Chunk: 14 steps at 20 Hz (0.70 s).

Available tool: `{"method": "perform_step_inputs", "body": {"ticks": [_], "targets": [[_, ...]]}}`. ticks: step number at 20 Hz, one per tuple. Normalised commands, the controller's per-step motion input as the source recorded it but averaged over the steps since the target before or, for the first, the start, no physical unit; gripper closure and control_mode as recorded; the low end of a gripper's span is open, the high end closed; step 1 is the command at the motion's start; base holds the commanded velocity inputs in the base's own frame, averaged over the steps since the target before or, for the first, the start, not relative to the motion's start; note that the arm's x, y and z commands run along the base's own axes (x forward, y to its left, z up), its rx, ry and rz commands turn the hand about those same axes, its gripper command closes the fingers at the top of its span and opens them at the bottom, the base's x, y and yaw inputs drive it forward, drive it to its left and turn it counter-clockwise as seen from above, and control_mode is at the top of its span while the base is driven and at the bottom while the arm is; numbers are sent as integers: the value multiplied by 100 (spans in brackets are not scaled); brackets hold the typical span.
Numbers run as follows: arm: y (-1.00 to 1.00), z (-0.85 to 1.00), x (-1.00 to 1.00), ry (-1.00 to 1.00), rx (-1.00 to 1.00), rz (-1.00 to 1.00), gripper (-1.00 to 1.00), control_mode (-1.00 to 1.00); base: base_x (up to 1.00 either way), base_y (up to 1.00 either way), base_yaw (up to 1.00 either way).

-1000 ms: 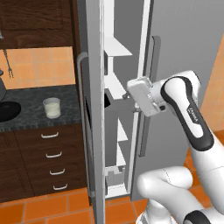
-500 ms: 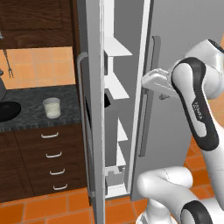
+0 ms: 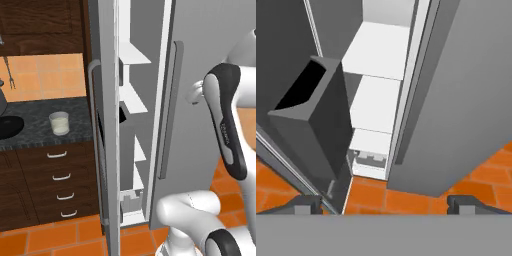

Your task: Grab a lemon wedge from the fridge and one ice cube from the ice bowl, and put them in the glass of lemonade.

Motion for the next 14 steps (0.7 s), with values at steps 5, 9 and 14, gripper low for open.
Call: {"method": "perform_step_inputs", "body": {"ticks": [5,9,14], "targets": [[-18,-7,68,-3,-15,-1,-100,-100,0,0,0],[-17,-23,100,2,0,-8,-100,-100,0,0,0],[-47,-22,89,6,7,-12,-100,-100,0,0,0]]}}
